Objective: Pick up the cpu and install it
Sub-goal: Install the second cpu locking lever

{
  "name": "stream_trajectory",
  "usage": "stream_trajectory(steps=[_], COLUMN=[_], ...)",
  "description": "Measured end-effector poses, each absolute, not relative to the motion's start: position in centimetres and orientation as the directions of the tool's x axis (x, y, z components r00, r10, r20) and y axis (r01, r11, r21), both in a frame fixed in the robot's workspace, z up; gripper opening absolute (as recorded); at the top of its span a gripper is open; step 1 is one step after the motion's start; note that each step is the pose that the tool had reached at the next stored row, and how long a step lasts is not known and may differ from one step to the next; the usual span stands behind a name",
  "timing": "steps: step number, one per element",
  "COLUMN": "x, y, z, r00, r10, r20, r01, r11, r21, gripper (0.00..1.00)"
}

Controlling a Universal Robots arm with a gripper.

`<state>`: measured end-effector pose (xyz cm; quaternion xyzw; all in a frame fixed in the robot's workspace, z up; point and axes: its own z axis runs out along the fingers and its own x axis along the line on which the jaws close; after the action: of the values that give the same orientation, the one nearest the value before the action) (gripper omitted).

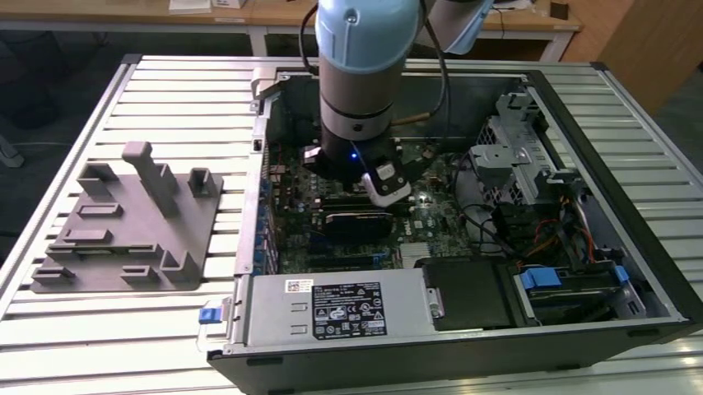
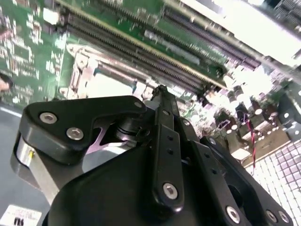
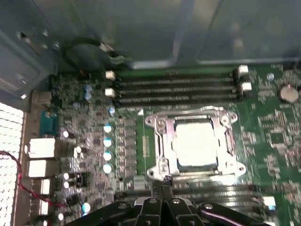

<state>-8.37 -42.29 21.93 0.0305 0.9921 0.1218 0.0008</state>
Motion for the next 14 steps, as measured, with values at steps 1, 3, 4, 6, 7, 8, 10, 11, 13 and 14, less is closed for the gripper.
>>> stream_trajectory(steps=[1, 3, 4, 6, 7, 8, 10, 11, 13, 14], x=[-8.3, -8.0, -7.9, -7.5, -7.4, -7.2, -6.9, -6.8, -6.6, -6.5], y=[-42.3, -42.2, -42.2, -42.1, -42.0, -41.9, -41.6, -41.4, -41.1, -40.9], z=[21.9, 21.9, 21.9, 21.9, 21.9, 21.9, 21.9, 21.9, 21.8, 21.8], r00=[-0.998, -0.997, -0.997, -0.997, -0.997, -0.996, -0.996, -0.996, -0.996, -0.996], r10=[0.065, 0.071, 0.074, 0.080, 0.082, 0.084, 0.086, 0.087, 0.088, 0.088], r20=[0.005, 0.004, 0.004, 0.004, 0.004, 0.004, 0.004, 0.004, 0.004, 0.004], r01=[0.064, 0.070, 0.073, 0.079, 0.081, 0.083, 0.085, 0.085, 0.087, 0.087], r11=[0.970, 0.972, 0.973, 0.973, 0.973, 0.973, 0.973, 0.973, 0.973, 0.973], r21=[0.233, 0.223, 0.219, 0.215, 0.214, 0.214, 0.214, 0.214, 0.214, 0.214], gripper=[0.11, 0.11, 0.11, 0.11, 0.11, 0.11, 0.11, 0.11, 0.11, 0.11])
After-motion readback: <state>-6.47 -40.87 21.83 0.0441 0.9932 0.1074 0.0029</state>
